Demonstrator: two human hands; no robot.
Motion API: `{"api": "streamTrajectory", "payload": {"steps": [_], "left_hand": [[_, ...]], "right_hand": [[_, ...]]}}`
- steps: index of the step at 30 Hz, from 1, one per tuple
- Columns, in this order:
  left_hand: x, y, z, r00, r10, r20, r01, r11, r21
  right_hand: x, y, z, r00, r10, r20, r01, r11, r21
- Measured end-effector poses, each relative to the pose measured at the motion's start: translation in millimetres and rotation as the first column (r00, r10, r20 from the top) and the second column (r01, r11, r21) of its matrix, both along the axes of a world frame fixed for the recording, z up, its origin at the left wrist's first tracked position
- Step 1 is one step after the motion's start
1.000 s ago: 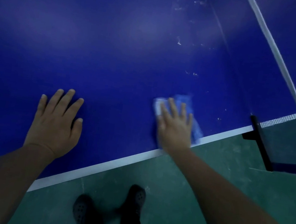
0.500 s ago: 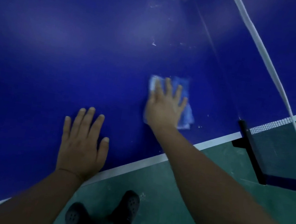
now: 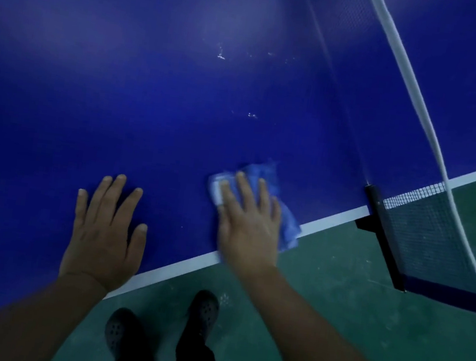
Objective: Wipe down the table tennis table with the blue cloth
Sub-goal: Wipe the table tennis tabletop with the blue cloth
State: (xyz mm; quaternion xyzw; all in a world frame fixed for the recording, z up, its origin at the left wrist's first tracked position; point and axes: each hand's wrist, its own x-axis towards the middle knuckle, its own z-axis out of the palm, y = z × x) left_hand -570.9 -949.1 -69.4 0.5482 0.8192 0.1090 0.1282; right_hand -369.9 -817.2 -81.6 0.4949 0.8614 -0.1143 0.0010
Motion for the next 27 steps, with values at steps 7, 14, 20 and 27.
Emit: {"api": "streamTrajectory", "payload": {"steps": [7, 14, 20, 27], "left_hand": [[-0.5, -1.8, -3.0, 1.0, -0.01, -0.012, 0.01, 1.0, 0.027], [-2.7, -4.6, 0.5, 0.992, 0.102, 0.068, -0.11, 0.986, 0.126], [-12.8, -83.9, 8.6, 0.977, 0.21, 0.042, -0.213, 0.975, 0.068], [4.8, -120.4, 6.7, 0.949, 0.311, 0.042, -0.313, 0.949, 0.034]], "right_hand": [[61.2, 96.3, 4.8, 0.918, -0.397, 0.012, 0.397, 0.918, 0.003], [-10.7, -6.2, 3.3, 0.862, 0.505, 0.05, -0.506, 0.862, 0.028], [4.1, 64.5, 13.3, 0.791, 0.596, 0.135, -0.598, 0.801, -0.033], [-71.2, -28.9, 7.7, 0.753, 0.657, 0.05, -0.657, 0.754, -0.016]]}}
